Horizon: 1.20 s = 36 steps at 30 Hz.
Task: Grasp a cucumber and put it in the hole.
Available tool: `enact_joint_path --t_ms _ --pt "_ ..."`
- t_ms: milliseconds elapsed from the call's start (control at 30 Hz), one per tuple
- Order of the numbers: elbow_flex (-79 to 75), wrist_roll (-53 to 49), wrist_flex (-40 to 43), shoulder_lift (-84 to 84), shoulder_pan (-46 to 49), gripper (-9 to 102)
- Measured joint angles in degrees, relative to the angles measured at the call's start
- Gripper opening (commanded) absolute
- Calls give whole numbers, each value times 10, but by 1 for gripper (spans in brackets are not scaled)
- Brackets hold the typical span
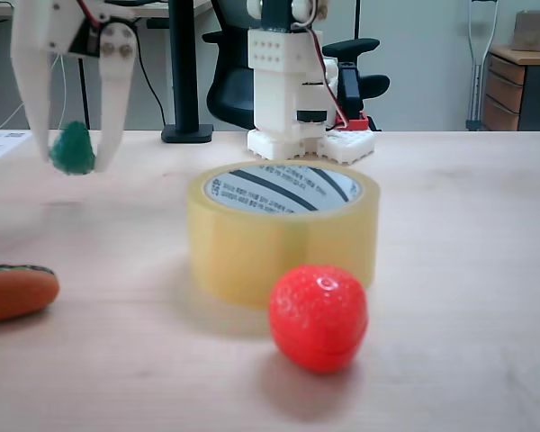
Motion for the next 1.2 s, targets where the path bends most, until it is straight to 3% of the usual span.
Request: enact_joint_path --t_ms 400,767,1200 --pt "0 26 52 115 -59 12" --pt "0 161 54 180 -234 9" --pt "0 306 36 185 -356 9"
